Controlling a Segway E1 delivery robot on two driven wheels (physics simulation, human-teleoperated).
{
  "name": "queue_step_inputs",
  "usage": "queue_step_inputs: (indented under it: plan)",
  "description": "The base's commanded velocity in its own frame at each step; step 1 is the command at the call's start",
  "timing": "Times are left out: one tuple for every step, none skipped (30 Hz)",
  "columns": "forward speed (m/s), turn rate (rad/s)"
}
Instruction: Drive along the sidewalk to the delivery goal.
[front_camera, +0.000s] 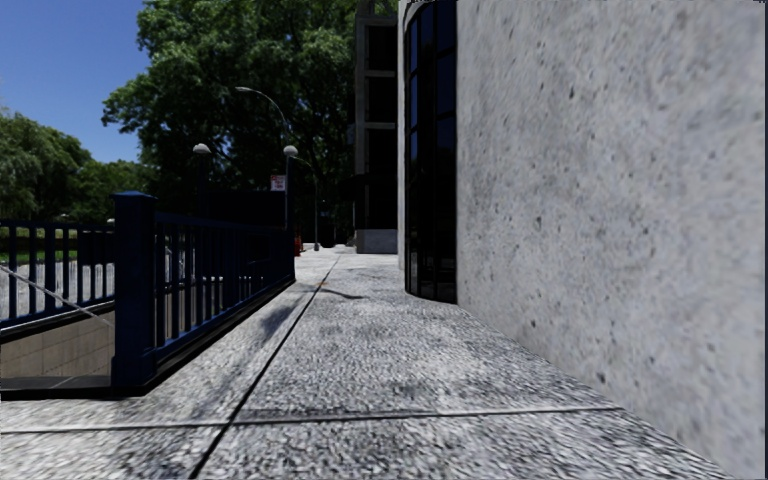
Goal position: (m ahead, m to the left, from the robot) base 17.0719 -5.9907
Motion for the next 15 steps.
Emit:
queue_step_inputs:
  plan:
    - [1.53, 0.00]
    - [1.53, 0.00]
    - [1.53, 0.00]
    - [1.53, 0.13]
    - [1.53, 0.55]
    - [1.53, 0.66]
    - [1.53, 0.69]
    - [1.53, 0.69]
    - [1.53, 0.69]
    - [1.53, 0.69]
    - [1.53, 0.15]
    - [1.53, 0.02]
    - [1.53, 0.00]
    - [1.53, 0.00]
    - [1.53, 0.00]
